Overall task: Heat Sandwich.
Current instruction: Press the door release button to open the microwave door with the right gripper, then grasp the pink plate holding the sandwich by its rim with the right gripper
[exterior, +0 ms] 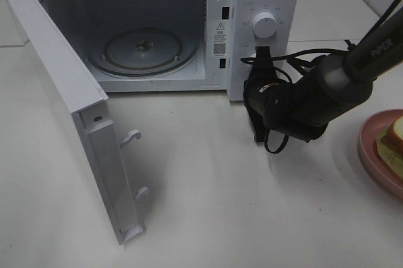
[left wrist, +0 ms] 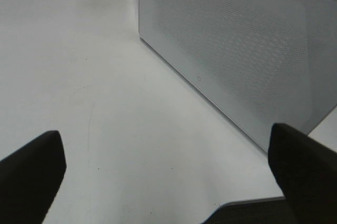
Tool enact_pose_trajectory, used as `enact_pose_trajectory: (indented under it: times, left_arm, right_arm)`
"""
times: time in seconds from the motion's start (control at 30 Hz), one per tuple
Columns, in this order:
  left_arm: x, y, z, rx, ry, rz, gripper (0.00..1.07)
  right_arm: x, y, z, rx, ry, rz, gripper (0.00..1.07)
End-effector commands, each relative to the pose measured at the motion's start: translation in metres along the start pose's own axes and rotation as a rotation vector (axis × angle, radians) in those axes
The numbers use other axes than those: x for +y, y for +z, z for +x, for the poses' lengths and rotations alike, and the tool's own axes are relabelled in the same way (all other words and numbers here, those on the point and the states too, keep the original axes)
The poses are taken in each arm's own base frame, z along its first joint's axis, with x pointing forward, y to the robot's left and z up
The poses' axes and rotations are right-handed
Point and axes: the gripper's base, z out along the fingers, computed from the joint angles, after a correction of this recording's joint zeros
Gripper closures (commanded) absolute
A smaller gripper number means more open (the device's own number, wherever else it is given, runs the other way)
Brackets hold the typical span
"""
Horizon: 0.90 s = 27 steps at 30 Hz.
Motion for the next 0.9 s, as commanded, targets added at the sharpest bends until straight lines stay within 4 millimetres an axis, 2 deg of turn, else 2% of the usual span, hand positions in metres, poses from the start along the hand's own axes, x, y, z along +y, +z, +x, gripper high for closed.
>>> enact_pose_trajectory:
  times: [0.03, 0.33, 0.67, 0.9]
  left_arm:
    - [0.000, -0.002, 0.000, -0.029, 0.005, 0.003, 0.09]
    - [0.000, -0.002, 0.000, -0.029, 0.005, 0.003, 0.09]
    - [0.000, -0.002, 0.000, -0.029, 0.005, 0.003, 0.09]
    - [0.000, -0.002, 0.000, -0.029, 0.005, 0.003, 0.09]
  right_arm:
    - [0.039, -0.002, -0.002, 0.019, -0.050, -0.193, 1.07]
    - [0.026, -0.020, -0.001, 0.049, -0.054, -0.100, 1.07]
    - [0.010, -0.042, -0.009, 0.085, -0.087, 0.025, 1.07]
    - [0.010, -0.071, -0.017, 0.130, -0.138, 0.044, 1.07]
